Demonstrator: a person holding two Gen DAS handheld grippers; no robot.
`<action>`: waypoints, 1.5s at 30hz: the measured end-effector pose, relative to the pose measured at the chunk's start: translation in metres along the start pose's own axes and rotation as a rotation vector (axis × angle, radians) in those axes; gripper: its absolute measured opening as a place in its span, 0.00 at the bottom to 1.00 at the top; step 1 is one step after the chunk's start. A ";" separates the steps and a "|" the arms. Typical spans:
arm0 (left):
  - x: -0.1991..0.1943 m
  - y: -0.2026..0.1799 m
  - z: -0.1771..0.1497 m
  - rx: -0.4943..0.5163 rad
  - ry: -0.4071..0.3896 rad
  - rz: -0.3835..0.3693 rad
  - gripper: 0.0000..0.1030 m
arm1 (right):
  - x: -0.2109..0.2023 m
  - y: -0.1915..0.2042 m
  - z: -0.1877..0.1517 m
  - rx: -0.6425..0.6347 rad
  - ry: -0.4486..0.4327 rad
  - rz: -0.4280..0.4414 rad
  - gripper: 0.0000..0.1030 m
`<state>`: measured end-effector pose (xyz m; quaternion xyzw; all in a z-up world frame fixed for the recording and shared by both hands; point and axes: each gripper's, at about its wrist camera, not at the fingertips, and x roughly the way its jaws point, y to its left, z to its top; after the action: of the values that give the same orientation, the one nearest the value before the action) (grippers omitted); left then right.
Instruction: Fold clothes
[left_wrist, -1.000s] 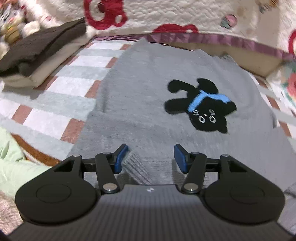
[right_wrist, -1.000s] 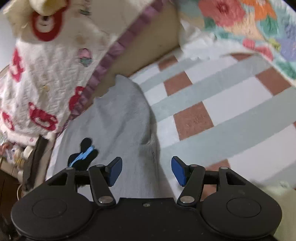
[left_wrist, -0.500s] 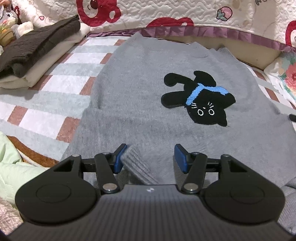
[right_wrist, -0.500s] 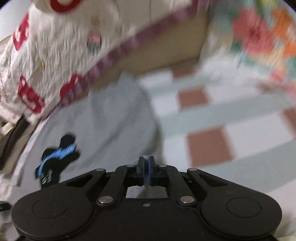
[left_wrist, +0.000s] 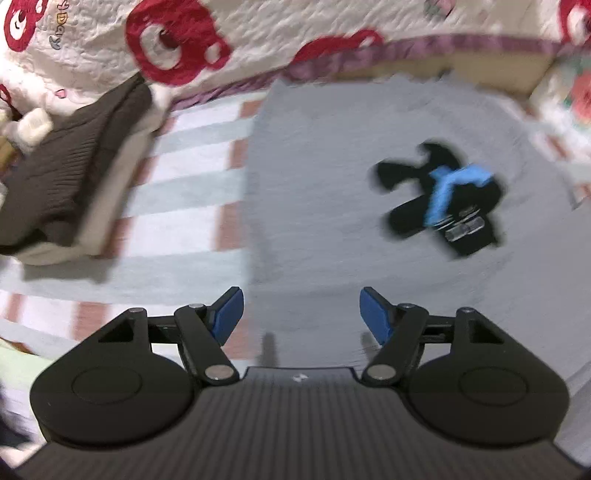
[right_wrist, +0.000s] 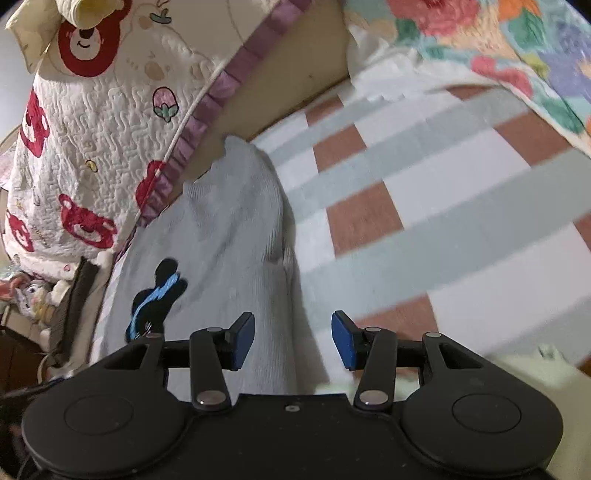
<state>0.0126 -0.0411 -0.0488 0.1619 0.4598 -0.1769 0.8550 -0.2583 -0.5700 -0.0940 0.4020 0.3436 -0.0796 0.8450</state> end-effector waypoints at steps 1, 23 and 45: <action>0.006 0.009 -0.001 -0.004 0.050 -0.004 0.68 | -0.002 -0.003 -0.001 0.016 0.012 0.015 0.51; 0.062 0.069 -0.018 -0.347 0.185 -0.194 0.68 | 0.028 0.039 -0.002 -0.080 0.132 -0.085 0.51; 0.102 0.069 -0.008 -0.213 0.255 -0.521 0.67 | 0.089 0.021 0.013 -0.007 0.241 0.040 0.55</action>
<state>0.0900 0.0078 -0.1314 -0.0313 0.6052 -0.3194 0.7285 -0.1758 -0.5523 -0.1328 0.4122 0.4351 -0.0126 0.8004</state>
